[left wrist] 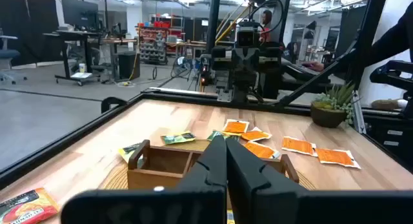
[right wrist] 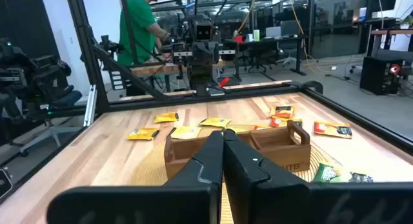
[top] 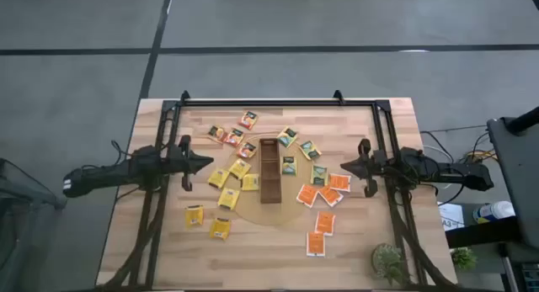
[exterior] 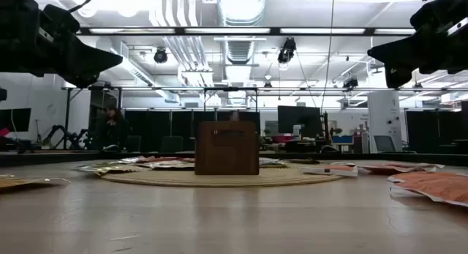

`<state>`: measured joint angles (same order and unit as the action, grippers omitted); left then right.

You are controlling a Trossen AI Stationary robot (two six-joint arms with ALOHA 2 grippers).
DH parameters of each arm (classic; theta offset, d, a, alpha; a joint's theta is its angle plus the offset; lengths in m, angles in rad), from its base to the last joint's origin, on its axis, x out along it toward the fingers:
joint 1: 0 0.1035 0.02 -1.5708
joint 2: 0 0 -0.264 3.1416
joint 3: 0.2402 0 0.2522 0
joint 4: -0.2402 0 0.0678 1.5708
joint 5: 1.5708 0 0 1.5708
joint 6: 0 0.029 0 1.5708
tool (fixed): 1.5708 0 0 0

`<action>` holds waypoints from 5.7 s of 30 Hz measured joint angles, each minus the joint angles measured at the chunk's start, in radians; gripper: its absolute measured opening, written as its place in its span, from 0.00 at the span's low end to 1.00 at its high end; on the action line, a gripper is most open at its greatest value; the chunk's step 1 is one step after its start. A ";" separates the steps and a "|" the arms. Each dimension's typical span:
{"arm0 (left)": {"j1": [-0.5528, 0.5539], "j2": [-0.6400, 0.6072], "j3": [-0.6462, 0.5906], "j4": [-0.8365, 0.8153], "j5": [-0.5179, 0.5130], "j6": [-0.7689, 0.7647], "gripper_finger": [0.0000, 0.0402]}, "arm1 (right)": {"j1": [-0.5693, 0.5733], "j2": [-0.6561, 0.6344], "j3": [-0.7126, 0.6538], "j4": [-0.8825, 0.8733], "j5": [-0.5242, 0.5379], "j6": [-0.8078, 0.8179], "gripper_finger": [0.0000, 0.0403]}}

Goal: Pick & Place Tea

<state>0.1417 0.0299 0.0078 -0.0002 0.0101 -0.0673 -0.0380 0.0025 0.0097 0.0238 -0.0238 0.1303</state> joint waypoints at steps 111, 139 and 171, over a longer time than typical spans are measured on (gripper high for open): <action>0.000 0.000 0.000 0.000 0.000 0.000 0.00 | 0.000 0.472 0.794 0.104 0.338 -0.068 0.02; 0.000 0.000 0.000 0.000 0.000 0.000 0.00 | 0.000 0.878 1.279 -0.726 0.338 -0.642 0.02; 0.000 0.000 0.000 0.000 0.000 0.000 0.00 | 0.001 1.094 1.277 -1.169 0.133 -1.292 0.02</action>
<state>0.1414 0.0299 0.0078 0.0002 0.0102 -0.0673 -0.0368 1.0965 1.2869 -1.1448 0.1089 -1.1613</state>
